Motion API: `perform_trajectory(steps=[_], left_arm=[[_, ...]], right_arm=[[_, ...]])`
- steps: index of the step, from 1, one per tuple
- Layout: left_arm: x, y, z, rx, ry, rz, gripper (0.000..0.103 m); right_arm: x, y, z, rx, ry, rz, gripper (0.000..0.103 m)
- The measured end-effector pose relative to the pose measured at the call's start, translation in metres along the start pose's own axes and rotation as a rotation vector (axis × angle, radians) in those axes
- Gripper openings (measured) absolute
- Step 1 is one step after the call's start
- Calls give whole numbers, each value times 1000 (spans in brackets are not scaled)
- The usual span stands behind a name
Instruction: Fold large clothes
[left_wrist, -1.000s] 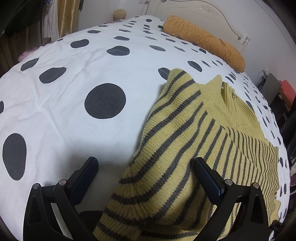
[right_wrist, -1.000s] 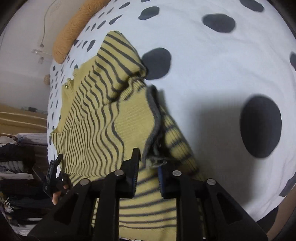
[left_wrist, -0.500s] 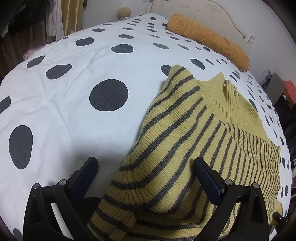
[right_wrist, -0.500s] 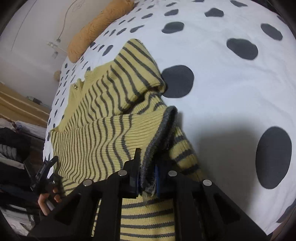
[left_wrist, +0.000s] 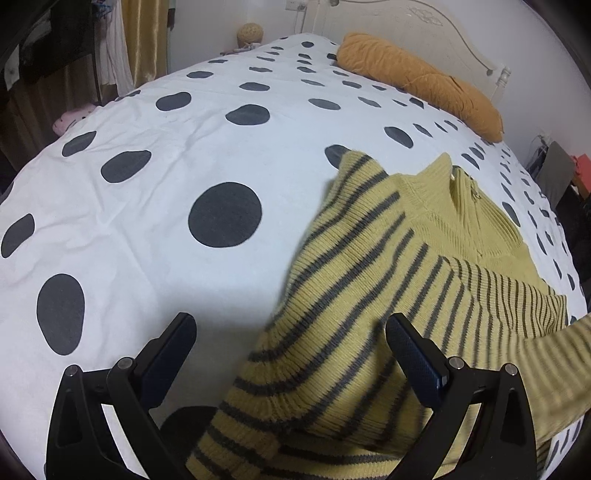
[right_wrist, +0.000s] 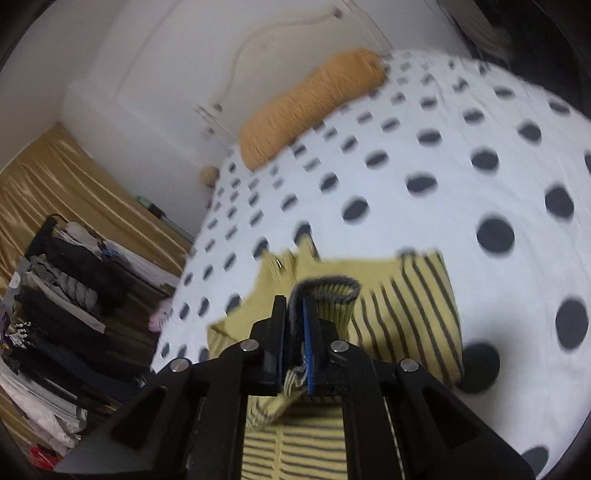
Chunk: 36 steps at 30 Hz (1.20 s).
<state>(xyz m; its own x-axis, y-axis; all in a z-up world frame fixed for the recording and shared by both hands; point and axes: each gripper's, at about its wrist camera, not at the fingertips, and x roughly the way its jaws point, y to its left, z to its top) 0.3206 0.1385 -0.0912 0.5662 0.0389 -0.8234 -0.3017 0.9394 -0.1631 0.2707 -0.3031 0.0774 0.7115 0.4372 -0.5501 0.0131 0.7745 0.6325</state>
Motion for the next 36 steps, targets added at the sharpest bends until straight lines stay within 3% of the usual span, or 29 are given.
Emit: perform_trajectory(steps=[4, 6, 9, 11, 13, 15, 17, 22, 25, 28, 32, 34, 35, 36], left_arm=[[1, 4, 1, -42, -23, -66, 103], [3, -1, 0, -44, -30, -113, 103], [9, -16, -3, -36, -15, -218, 102], [8, -28, -6, -1, 2, -231, 102], [-2, -31, -9, 54, 14, -201, 102], [-14, -24, -19, 38, 58, -222, 102], [-31, -12, -35, -2, 82, -354, 102], [-38, 8, -54, -163, 242, -532, 99], [-35, 4, -64, -246, 356, -588, 94], [-27, 4, -59, -268, 284, -518, 94], [10, 9, -47, -437, 313, -632, 94], [12, 12, -41, -489, 245, -636, 88], [10, 15, -41, -512, 215, -631, 71], [9, 20, -40, -539, 173, -621, 41]], right_arm=[[1, -1, 27, -29, -54, -2, 8], [22, -24, 21, -20, 6, -69, 8], [76, -84, -9, 7, 154, -275, 8], [94, -117, -28, 55, 224, -319, 8], [91, -133, -42, 75, 224, -308, 8], [78, -133, -42, 83, 203, -280, 8], [69, -126, -38, 63, 191, -269, 8], [54, -98, -37, -21, 157, -270, 8], [56, -91, -38, -28, 153, -271, 8], [55, -92, -38, -30, 158, -270, 8], [52, -95, -39, -14, 152, -260, 8], [50, -92, -41, -23, 149, -265, 8], [49, -92, -41, -24, 148, -266, 8], [49, -90, -42, -23, 148, -263, 8]])
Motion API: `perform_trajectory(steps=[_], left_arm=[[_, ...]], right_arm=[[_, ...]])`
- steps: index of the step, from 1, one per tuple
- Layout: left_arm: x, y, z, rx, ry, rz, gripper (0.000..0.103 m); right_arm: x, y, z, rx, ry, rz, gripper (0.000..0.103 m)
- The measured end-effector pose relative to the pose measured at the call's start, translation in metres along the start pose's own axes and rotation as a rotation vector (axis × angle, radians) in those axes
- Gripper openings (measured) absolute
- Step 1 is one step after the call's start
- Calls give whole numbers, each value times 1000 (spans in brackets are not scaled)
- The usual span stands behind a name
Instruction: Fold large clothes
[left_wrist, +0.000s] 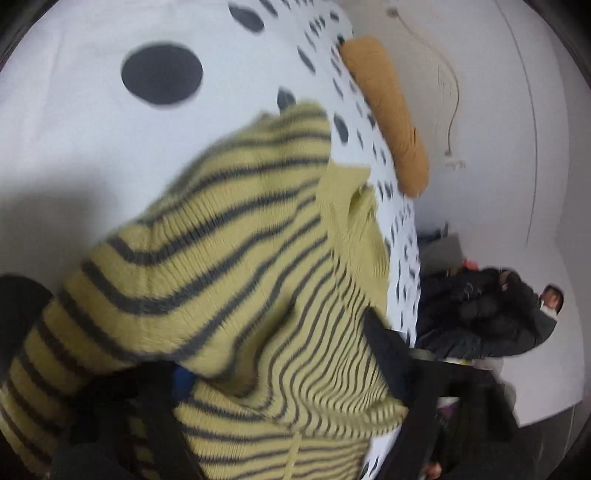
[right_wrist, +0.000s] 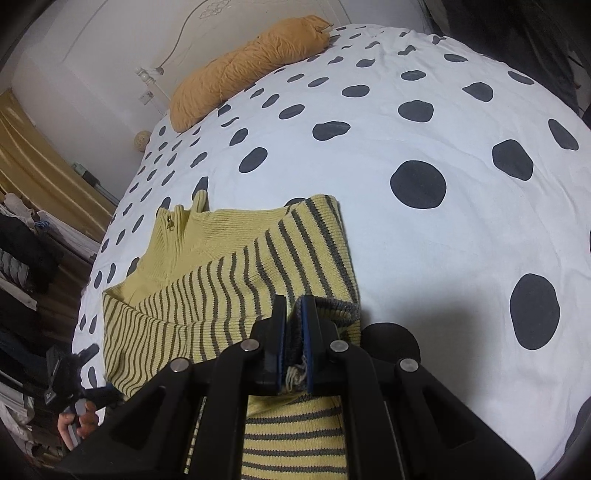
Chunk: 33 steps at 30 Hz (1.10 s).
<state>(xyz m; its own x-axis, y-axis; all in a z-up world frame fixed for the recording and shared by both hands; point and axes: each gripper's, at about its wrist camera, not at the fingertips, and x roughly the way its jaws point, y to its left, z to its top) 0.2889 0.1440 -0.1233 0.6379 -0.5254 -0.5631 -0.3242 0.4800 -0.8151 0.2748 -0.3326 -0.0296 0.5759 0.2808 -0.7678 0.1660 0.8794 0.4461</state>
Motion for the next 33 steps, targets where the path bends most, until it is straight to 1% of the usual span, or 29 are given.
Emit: perform_trajectory(steps=[2, 3, 4, 5, 6, 7, 8, 9, 10, 11, 12, 13, 14, 15, 17, 18, 19, 20, 21, 22, 23, 24, 26, 27, 28, 30, 31, 32, 33], left_arm=[[-12, 11, 4, -41, -87, -2, 10], [-19, 18, 6, -66, -125, -32, 10], [-32, 28, 6, -96, -195, -97, 9], [-42, 31, 5, -111, -252, -134, 9], [-54, 37, 5, -115, -318, -151, 9], [-63, 43, 10, -121, -364, -150, 9], [-72, 52, 15, -143, -397, -134, 9], [-72, 59, 19, -163, -385, -133, 9], [-68, 68, 22, -190, -351, -138, 9], [-65, 75, 22, -207, -332, -121, 9], [-63, 82, 20, -225, -324, -96, 9], [-61, 86, 18, -225, -321, -92, 10], [-62, 86, 17, -212, -321, -85, 10], [-63, 85, 16, -195, -322, -77, 11], [-58, 78, 15, -170, -321, -54, 11], [-57, 76, 15, -165, -318, -47, 12], [-57, 76, 13, -160, -315, -41, 12], [-55, 75, 13, -157, -312, -40, 12], [-56, 74, 12, -159, -309, -43, 12], [-57, 76, 14, -164, -306, -47, 12], [-58, 76, 19, -167, -299, -46, 12], [-57, 75, 21, -163, -293, -41, 13], [-57, 72, 20, -137, -282, -9, 15], [-56, 70, 22, -122, -282, 3, 18], [-55, 67, 22, -104, -281, 19, 20], [-51, 59, 22, -56, -285, 47, 30], [-50, 54, 21, -32, -284, 62, 32], [-50, 51, 20, -16, -279, 72, 36], [-49, 47, 19, -1, -276, 81, 41]], right_arm=[[-1, 5, 0, -7, -7, 7, 8], [-1, 9, 0, -17, -10, 13, 8], [-2, 16, 2, -26, -18, 26, 8], [-2, 25, 4, -44, -24, 46, 8], [-2, 33, 6, -63, -32, 62, 7], [-4, 45, 10, -92, -48, 73, 1], [-7, 59, 17, -123, -80, 72, 1], [-10, 69, 22, -143, -100, 80, 1], [-14, 80, 30, -157, -120, 107, 1], [-16, 87, 37, -162, -131, 129, 1], [-17, 92, 42, -161, -139, 127, 1], [-12, 93, 43, -149, -123, 109, 1], [-7, 91, 40, -136, -93, 110, 1], [3, 83, 30, -108, -22, 111, 3], [21, 70, 9, -50, 93, 96, 12], [30, 65, -1, -15, 149, 97, 19], [36, 62, -7, 12, 183, 102, 23], [42, 62, -10, 36, 204, 101, 25], [45, 66, -11, 51, 210, 101, 34], [48, 71, -9, 67, 214, 91, 50], [52, 77, -6, 68, 212, 76, 55], [56, 84, -3, 59, 219, 31, 60], [69, 99, 3, 45, 258, -111, 61], [76, 102, 4, 51, 284, -168, 61], [88, 107, 4, 61, 334, -233, 61], [106, 118, 4, 33, 386, -293, 61], [116, 124, 4, 12, 405, -328, 61], [124, 130, 3, -5, 414, -367, 61], [129, 134, 3, -5, 421, -379, 61]])
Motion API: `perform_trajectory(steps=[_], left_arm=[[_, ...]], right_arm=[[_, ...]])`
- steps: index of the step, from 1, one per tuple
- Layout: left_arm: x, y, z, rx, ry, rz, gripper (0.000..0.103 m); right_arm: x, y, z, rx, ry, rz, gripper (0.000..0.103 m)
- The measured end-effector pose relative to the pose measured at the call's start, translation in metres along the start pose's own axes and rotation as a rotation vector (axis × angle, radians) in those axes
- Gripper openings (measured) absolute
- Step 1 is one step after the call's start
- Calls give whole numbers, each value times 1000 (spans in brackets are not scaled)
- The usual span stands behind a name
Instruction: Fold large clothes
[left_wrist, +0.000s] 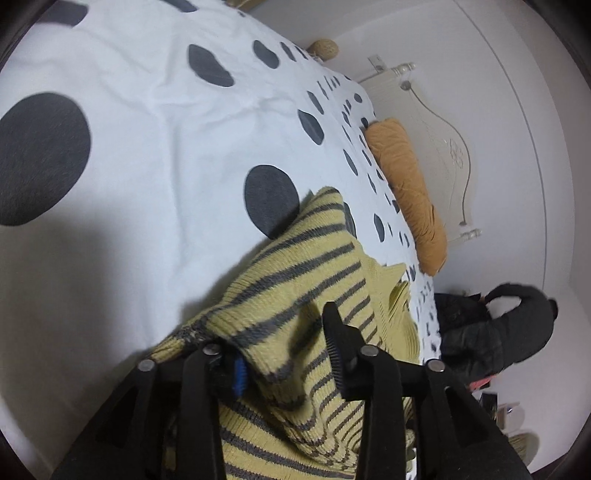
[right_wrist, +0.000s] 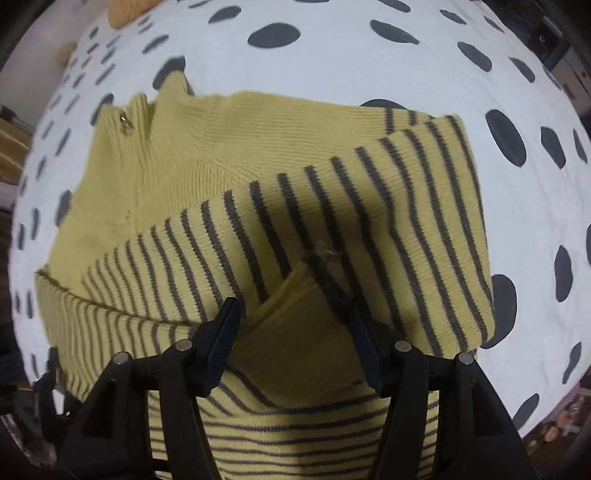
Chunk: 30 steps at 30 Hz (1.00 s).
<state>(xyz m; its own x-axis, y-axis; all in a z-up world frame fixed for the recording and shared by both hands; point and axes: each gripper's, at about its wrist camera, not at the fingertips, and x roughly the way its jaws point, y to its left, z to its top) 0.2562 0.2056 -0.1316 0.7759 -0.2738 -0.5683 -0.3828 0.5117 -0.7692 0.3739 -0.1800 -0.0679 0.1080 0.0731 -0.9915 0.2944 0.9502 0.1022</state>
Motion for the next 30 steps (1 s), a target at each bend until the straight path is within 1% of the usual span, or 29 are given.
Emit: perform_trajectory(steps=[2, 3, 4, 5, 6, 9, 14, 15, 17, 20, 23, 24, 26, 27, 28, 30], left_arm=[[2, -6, -2, 23, 11, 13, 46], [2, -8, -3, 33, 16, 16, 50], [2, -10, -3, 42, 23, 13, 52], [0, -10, -4, 45, 27, 11, 54], [0, -11, -4, 46, 31, 8, 55], [2, -13, -2, 35, 36, 1, 56], [1, -12, 1, 21, 50, -9, 59], [1, -12, 1, 19, 53, -9, 59], [1, -12, 2, 17, 54, -9, 59], [1, -14, 0, 34, 57, 6, 59], [0, -17, -2, 52, 55, 23, 60], [0, -17, -3, 55, 54, 28, 61], [1, -18, -3, 59, 51, 35, 61], [1, -19, -4, 62, 50, 40, 61], [1, -19, -5, 66, 47, 43, 62], [1, -21, -6, 76, 43, 51, 63]], right_arm=[[9, 8, 4, 1, -9, -29, 60], [13, 10, 5, -10, -4, -53, 37], [14, 9, 4, -18, -6, -77, 20], [10, 4, 0, -19, -15, -46, 17], [6, 0, -3, -24, -23, -29, 10], [-19, -24, -23, -24, -61, 40, 10], [-45, -65, -66, -8, -65, 197, 10], [-44, -72, -74, 3, -59, 224, 10], [-36, -90, -93, 52, -17, 287, 13], [-15, -112, -107, 138, 23, 356, 18], [-4, -127, -112, 206, 16, 464, 26], [-2, -129, -111, 208, 18, 462, 32], [1, -129, -105, 199, 3, 462, 36], [2, -128, -102, 197, -1, 478, 44], [4, -125, -98, 192, -2, 505, 50], [8, -117, -93, 174, -22, 560, 50]])
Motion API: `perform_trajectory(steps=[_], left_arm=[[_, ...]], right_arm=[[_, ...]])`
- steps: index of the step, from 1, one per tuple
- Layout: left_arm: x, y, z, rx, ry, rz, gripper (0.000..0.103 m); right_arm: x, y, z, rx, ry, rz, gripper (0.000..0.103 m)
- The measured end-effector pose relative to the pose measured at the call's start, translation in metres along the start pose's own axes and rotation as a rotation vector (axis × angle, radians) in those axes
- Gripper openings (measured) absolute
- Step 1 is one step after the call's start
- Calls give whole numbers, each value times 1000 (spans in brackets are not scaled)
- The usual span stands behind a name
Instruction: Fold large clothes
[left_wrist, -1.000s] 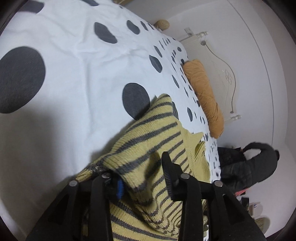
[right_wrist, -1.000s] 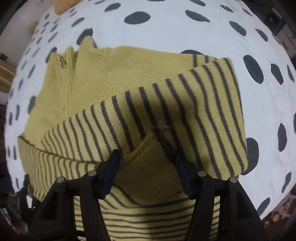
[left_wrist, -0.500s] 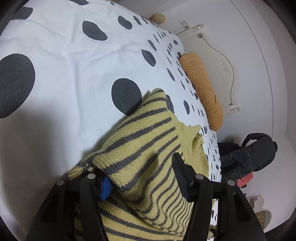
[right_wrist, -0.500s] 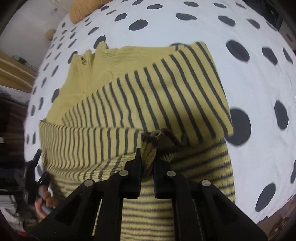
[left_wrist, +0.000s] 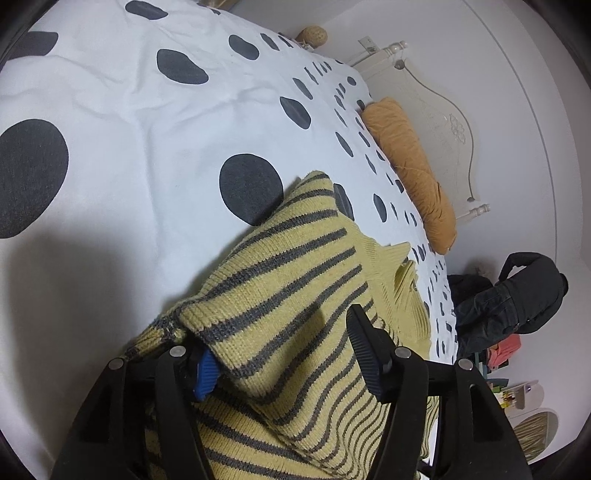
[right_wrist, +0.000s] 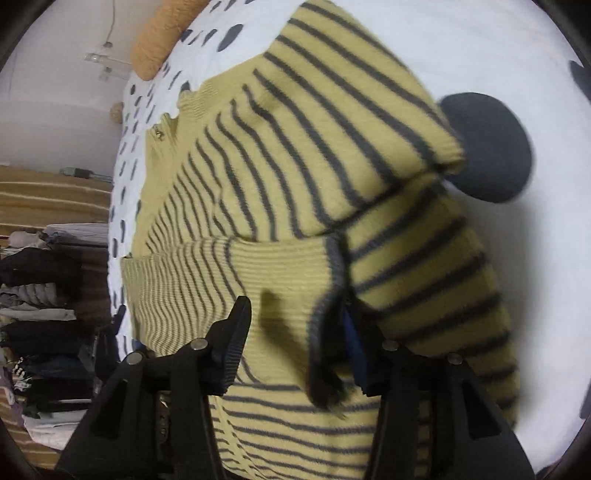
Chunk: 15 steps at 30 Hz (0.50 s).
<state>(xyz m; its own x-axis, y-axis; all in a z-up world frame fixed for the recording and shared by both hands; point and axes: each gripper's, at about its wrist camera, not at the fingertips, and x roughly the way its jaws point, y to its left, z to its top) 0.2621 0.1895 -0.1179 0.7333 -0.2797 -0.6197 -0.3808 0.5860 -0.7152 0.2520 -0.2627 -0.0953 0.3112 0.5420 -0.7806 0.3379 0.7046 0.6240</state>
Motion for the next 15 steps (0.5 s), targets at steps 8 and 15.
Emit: perform_trajectory(steps=[8, 15], left_arm=[[2, -3, 0, 8, -5, 15, 66], [3, -5, 0, 2, -3, 19, 67]], right_arm=[[2, 14, 10, -45, -25, 130, 6], [-61, 98, 57, -190, -168, 290, 6]])
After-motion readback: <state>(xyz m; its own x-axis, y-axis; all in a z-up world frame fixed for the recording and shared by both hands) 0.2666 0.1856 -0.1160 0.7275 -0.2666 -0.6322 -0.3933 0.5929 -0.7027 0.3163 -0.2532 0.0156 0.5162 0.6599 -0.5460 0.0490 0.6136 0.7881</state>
